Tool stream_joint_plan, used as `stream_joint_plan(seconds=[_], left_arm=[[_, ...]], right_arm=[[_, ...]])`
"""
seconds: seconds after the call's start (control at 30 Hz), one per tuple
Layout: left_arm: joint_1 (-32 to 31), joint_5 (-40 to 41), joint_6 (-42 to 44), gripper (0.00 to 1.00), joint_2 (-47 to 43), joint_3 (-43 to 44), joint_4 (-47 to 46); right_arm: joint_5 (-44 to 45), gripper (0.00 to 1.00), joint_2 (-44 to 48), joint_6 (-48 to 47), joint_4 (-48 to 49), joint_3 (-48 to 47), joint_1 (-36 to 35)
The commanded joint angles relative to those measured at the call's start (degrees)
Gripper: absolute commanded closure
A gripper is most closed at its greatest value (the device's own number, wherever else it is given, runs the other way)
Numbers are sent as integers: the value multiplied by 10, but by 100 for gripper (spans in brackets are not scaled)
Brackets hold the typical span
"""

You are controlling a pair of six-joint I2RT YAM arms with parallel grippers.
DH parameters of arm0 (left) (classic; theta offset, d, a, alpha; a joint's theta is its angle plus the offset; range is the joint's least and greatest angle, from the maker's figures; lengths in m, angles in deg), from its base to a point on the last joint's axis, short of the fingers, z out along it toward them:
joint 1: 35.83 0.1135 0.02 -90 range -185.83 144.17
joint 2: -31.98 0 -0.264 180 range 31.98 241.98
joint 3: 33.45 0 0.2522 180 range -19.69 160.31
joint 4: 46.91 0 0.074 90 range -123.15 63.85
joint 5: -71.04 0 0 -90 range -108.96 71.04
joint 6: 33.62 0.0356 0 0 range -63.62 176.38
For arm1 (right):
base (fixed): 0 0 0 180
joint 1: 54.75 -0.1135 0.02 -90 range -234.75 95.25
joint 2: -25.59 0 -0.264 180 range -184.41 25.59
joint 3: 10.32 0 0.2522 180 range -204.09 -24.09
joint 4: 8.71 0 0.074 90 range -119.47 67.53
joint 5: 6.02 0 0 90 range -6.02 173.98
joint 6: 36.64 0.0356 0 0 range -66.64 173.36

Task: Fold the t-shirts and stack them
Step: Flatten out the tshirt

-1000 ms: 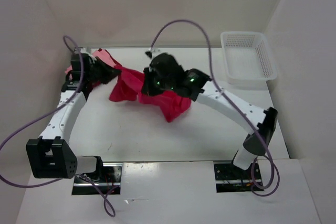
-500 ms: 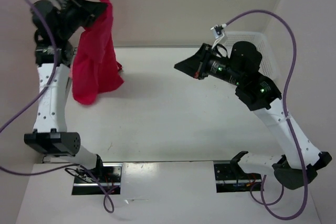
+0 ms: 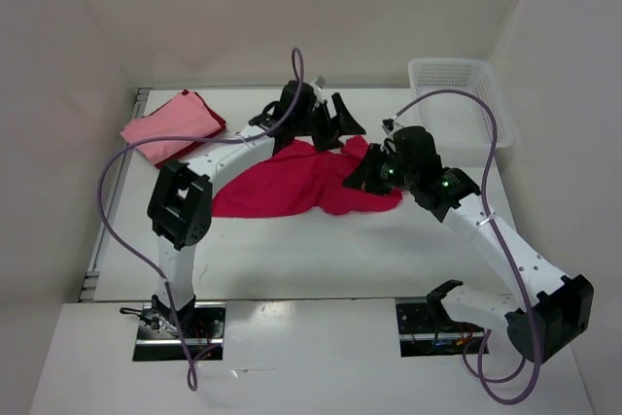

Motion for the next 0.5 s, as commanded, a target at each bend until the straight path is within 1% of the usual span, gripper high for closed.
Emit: stream_joint_plan(seconds=[0.0,0.03,0.07,0.1,0.17,0.2,0.23,0.27,0.3,0.33,0.37,0.4,0.43,0.47], left_arm=[[15,-14,-23,7,4,-52,-55],[15,-7,-16,2,-8,-73,-62],[21,2,-7,0,-40,-109,-62],[26,22,3,0,-58,-125,-57],[56,28,27,0,-122,-166,-43],[69,33,27,0,-146,-225,-43],[104,38,33,0,-200,-260,-36],[120,38,38,0,-230,-298,-36],[140,62,39,0,-261,-336,-27],[177,80,53,1,-326,-411,-7],[197,100,53,7,-360,-446,8],[221,118,60,15,-393,-480,23],[265,140,60,23,-457,-538,53],[285,151,67,36,-487,-563,70]], right_arm=[[28,82,19,-10,22,51,15],[38,79,14,-10,22,62,15],[52,73,8,-10,31,77,15],[52,71,-1,-10,31,77,15],[71,66,-27,-10,36,84,15],[80,60,-34,-10,42,84,15],[86,59,-48,-10,42,84,15],[92,59,-55,-10,42,84,15],[98,65,-55,-10,42,84,15],[98,73,-63,-10,50,84,15],[98,80,-74,-10,50,84,15],[98,91,-79,-10,50,84,15],[98,95,-85,-15,56,84,15],[98,97,-96,-16,56,84,15]])
